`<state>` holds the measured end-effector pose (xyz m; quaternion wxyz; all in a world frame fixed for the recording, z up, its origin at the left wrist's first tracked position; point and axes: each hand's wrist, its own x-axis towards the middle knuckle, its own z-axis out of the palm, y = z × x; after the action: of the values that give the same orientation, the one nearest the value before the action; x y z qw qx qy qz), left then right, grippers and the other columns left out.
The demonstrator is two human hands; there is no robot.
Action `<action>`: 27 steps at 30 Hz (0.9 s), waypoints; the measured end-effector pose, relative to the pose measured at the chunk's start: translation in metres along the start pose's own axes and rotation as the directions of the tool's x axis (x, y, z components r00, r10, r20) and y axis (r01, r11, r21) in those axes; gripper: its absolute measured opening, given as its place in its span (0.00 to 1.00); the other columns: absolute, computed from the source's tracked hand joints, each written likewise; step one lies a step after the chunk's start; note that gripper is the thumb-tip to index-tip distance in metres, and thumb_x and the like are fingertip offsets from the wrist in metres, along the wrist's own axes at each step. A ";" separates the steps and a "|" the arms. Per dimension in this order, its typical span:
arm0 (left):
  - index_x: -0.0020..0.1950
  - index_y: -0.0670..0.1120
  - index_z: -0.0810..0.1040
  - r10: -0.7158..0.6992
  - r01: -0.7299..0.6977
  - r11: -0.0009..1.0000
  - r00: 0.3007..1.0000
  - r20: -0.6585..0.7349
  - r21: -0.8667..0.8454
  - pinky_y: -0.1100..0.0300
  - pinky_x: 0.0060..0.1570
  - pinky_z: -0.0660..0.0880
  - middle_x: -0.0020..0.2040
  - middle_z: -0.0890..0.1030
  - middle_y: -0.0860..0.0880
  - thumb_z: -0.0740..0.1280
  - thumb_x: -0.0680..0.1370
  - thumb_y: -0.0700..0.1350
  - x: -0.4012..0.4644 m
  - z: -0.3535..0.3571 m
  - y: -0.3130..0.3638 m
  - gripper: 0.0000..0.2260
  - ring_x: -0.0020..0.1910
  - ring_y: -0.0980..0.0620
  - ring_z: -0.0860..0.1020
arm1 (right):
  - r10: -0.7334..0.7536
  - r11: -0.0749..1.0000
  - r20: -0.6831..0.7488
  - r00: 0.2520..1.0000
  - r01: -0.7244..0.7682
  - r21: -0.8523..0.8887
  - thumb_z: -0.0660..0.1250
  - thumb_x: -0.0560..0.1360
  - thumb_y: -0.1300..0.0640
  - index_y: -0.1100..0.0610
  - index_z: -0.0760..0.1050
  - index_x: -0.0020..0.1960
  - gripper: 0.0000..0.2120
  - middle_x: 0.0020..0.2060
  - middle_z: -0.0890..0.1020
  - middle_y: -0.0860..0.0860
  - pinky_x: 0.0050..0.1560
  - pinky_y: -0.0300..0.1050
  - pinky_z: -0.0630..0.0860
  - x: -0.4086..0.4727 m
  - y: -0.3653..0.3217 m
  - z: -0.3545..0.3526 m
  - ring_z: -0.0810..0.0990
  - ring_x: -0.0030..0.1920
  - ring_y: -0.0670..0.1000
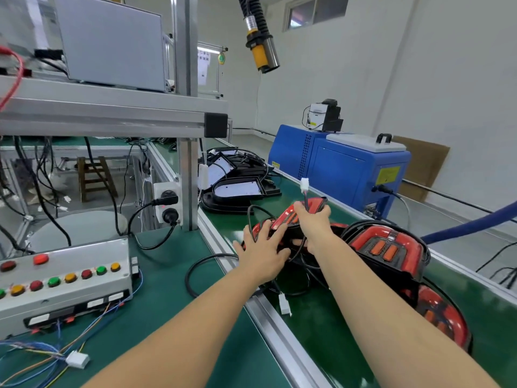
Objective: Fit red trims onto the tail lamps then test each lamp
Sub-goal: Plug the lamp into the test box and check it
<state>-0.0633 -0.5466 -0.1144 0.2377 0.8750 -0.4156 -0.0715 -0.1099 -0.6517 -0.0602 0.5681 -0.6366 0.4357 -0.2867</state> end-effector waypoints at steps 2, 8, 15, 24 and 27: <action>0.76 0.65 0.45 -0.003 0.003 1.000 1.000 0.008 -0.005 0.35 0.69 0.37 0.79 0.43 0.55 0.53 0.82 0.57 0.004 0.001 0.003 0.25 0.75 0.39 0.36 | -0.030 0.989 -0.029 0.999 0.026 -0.146 0.68 0.76 0.45 0.56 0.42 0.79 0.45 0.73 0.63 0.61 0.59 0.53 0.71 -0.005 0.001 -0.005 0.70 0.66 0.62; 0.77 0.61 0.43 0.007 -0.007 0.999 1.000 0.003 0.031 0.36 0.70 0.39 0.79 0.43 0.53 0.53 0.82 0.57 0.011 0.003 0.011 0.27 0.76 0.39 0.39 | -0.473 0.663 0.011 0.881 0.364 -0.655 0.68 0.76 0.55 0.59 0.45 0.78 0.41 0.78 0.49 0.57 0.76 0.54 0.55 -0.029 0.015 -0.013 0.52 0.77 0.59; 0.78 0.57 0.43 0.009 -0.009 1.000 1.000 0.018 0.000 0.40 0.72 0.40 0.79 0.43 0.53 0.55 0.81 0.54 0.011 0.000 0.007 0.29 0.76 0.39 0.42 | -0.543 0.126 0.262 0.798 0.385 -0.914 0.59 0.81 0.58 0.57 0.49 0.79 0.30 0.79 0.49 0.54 0.77 0.56 0.47 -0.025 0.035 -0.014 0.46 0.78 0.57; 0.78 0.56 0.45 -0.007 0.008 0.999 0.999 0.046 -0.034 0.44 0.71 0.56 0.79 0.46 0.53 0.54 0.82 0.54 0.001 -0.004 -0.003 0.28 0.75 0.41 0.55 | -0.502 0.081 0.261 0.824 0.346 -0.935 0.60 0.80 0.55 0.55 0.50 0.78 0.31 0.79 0.51 0.53 0.75 0.62 0.44 -0.017 0.035 -0.013 0.47 0.78 0.58; 0.78 0.55 0.46 -0.015 0.016 0.999 0.999 0.031 -0.036 0.49 0.66 0.66 0.79 0.48 0.53 0.51 0.82 0.53 -0.005 -0.009 -0.007 0.26 0.73 0.43 0.63 | -0.513 0.075 0.245 0.822 0.328 -0.942 0.59 0.80 0.54 0.53 0.52 0.78 0.29 0.78 0.53 0.53 0.74 0.65 0.42 -0.019 0.031 -0.012 0.48 0.78 0.58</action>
<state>-0.0587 -0.5359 -0.1099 0.2468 0.8725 -0.4110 -0.0942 -0.1362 -0.6398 -0.0860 -0.0935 -0.9182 0.3536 -0.1523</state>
